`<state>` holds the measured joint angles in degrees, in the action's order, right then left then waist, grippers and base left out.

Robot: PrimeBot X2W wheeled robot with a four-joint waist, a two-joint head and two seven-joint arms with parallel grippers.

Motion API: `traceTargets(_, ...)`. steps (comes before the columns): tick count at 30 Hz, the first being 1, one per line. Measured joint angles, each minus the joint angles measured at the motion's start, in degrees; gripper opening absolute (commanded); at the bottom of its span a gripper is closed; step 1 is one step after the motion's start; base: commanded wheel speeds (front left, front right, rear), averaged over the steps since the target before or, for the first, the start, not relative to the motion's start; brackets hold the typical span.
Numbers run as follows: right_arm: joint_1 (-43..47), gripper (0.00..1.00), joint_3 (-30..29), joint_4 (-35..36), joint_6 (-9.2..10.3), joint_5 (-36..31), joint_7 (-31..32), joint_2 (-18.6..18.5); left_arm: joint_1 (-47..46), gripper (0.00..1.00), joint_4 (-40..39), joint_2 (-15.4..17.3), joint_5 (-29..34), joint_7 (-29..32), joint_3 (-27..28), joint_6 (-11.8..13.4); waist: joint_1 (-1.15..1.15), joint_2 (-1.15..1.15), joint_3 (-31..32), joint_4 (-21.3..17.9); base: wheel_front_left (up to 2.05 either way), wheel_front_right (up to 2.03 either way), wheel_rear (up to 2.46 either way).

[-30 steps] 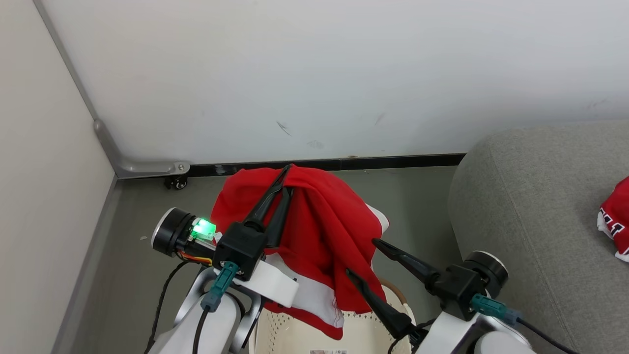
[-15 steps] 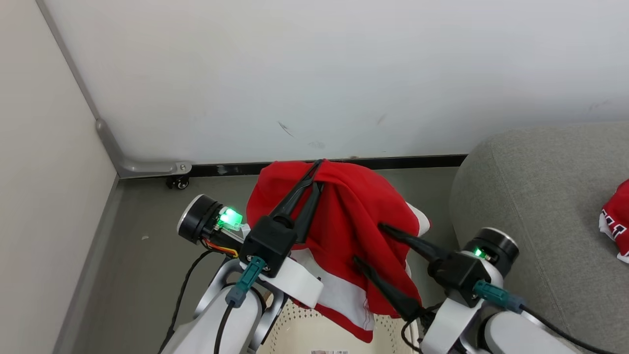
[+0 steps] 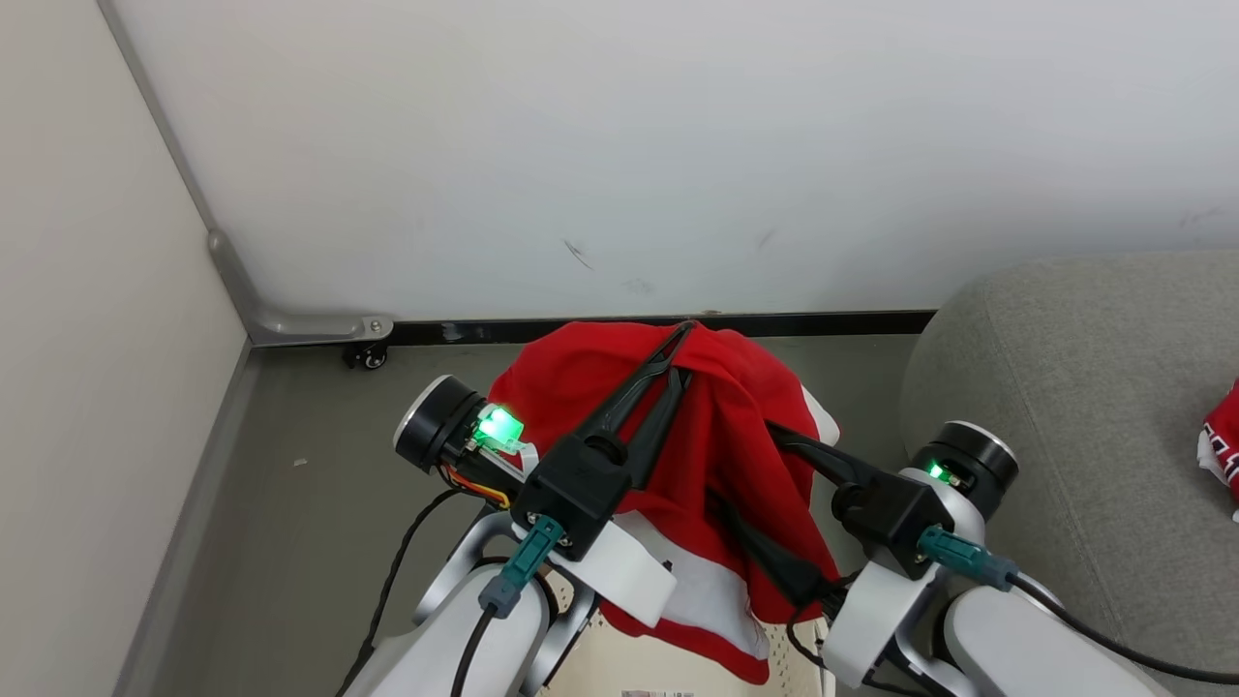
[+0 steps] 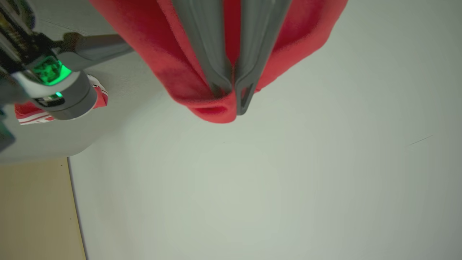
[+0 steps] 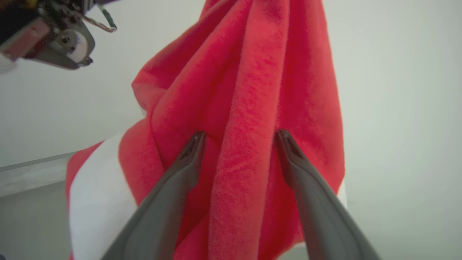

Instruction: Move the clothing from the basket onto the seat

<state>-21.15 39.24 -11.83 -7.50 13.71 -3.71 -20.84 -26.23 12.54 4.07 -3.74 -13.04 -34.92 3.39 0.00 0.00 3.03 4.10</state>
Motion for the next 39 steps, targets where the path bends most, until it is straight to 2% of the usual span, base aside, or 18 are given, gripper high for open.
traceTargets(2, -0.5, 0.99, 0.7, -0.5, 0.01, 0.2, -0.2, 0.6, 0.0, 0.00, 0.0, -0.3, -0.1, 0.0, -0.3, -0.5, 0.00, 0.00, 0.0, 0.2, 0.00, 0.00, 0.00)
traceTargets(3, -0.7, 0.84, 1.1, -1.0, 0.00, 0.5, -0.2, 0.9, 0.0, 0.00, 0.0, -0.3, -0.2, 0.0, -0.5, -0.6, 0.00, 0.00, 0.0, 0.3, 0.00, 0.00, 0.00)
traceTargets(4, -1.0, 0.60, 1.7, -1.6, 0.00, 0.7, -0.3, 1.0, 0.0, 0.00, 0.0, -0.3, -0.2, 0.0, -0.6, -0.7, 0.00, 0.00, 0.0, 0.4, 0.00, 0.00, 0.00)
traceTargets(5, -1.3, 0.49, 2.0, -1.9, 0.00, 0.7, -0.4, 1.0, 0.0, 0.00, 0.0, -0.4, -0.3, 0.0, -0.7, -0.9, 0.00, 0.00, 0.0, 0.5, 0.00, 0.00, 0.00)
traceTargets(8, -1.5, 0.35, 2.1, -3.4, 0.00, 0.9, -0.8, 1.1, 0.0, 0.00, 0.1, -0.4, -1.1, 0.0, -0.9, -1.0, 0.00, 0.00, 0.1, 0.8, 0.00, 0.00, 0.00)
traceTargets(9, -1.5, 0.26, 2.2, -3.7, 0.00, 0.9, -0.9, 1.1, 0.0, 0.00, 0.3, -0.4, -1.2, 0.0, -0.9, -1.1, 0.00, 0.00, 0.1, 0.9, 0.00, 0.00, 0.00)
traceTargets(11, -1.5, 0.04, 2.5, -4.1, 0.00, 1.2, -1.4, 1.1, 0.0, 0.00, 0.5, -0.4, -1.4, 0.0, -0.9, -1.4, 0.00, 0.00, 0.1, 1.1, 0.00, 0.00, 0.00)
traceTargets(12, -1.5, 0.00, 2.7, -4.4, 0.01, 1.6, -1.6, 1.3, 0.1, 0.00, 0.8, -0.5, -1.8, 0.0, -0.9, -1.4, 0.00, 0.00, 0.1, 1.1, 0.00, 0.00, 0.00)
traceTargets(20, -1.4, 0.00, 3.5, -5.8, 0.00, 5.4, -2.6, 1.5, 0.5, 0.00, 5.2, -0.1, -3.2, 0.4, 0.7, -1.4, 0.00, 0.00, 0.2, 0.8, 0.00, 0.00, 0.00)
traceTargets(26, -0.8, 0.00, 1.8, -5.6, 0.01, 9.8, -3.8, 1.8, 2.3, 0.00, 9.1, 0.3, -4.9, 1.0, 1.5, -1.4, 0.00, 0.00, 0.3, 0.1, 0.00, 0.00, 0.00)
traceTargets(27, -0.4, 0.00, 1.5, -5.4, 0.01, 10.2, -4.1, 1.8, 2.7, 0.05, 9.7, 0.4, -5.2, 1.0, 1.8, -1.4, 0.00, 0.00, 0.3, -0.1, 0.00, 0.00, 0.00)
traceTargets(28, 0.1, 0.00, 1.1, -5.3, 0.01, 10.7, -4.2, 1.8, 2.8, 0.27, 10.2, 0.5, -5.7, 1.0, 2.1, -1.4, 0.00, 0.00, 0.3, -0.2, 0.00, 0.00, 0.00)
traceTargets(29, 0.6, 0.00, 0.5, -5.4, 0.01, 11.2, -4.3, 1.8, 2.9, 0.43, 10.6, 0.5, -6.2, 1.0, 2.4, -1.4, 0.00, 0.00, 0.3, -0.4, 0.00, 0.00, 0.00)
traceTargets(30, 1.0, 0.00, -0.3, -5.3, 0.01, 11.4, -4.6, 1.7, 2.9, 0.82, 11.0, 0.5, -6.4, 1.0, 2.5, -1.4, 0.00, 0.00, 0.3, -0.6, 0.00, 0.00, 0.00)
traceTargets(31, 1.3, 0.00, -0.9, -5.4, 0.01, 11.6, -4.8, 1.6, 2.9, 1.00, 11.3, 0.4, -6.8, 1.0, 2.6, -1.5, 0.00, 0.00, 0.3, -0.8, 0.00, 0.00, 0.00)
traceTargets(39, 1.3, 0.00, -9.3, -6.0, 0.01, 12.1, -6.2, -1.0, 3.9, 1.00, 12.4, -0.2, -9.1, 1.2, 3.7, -2.4, 0.00, 0.00, 0.1, -2.5, 0.00, 0.00, 0.00)
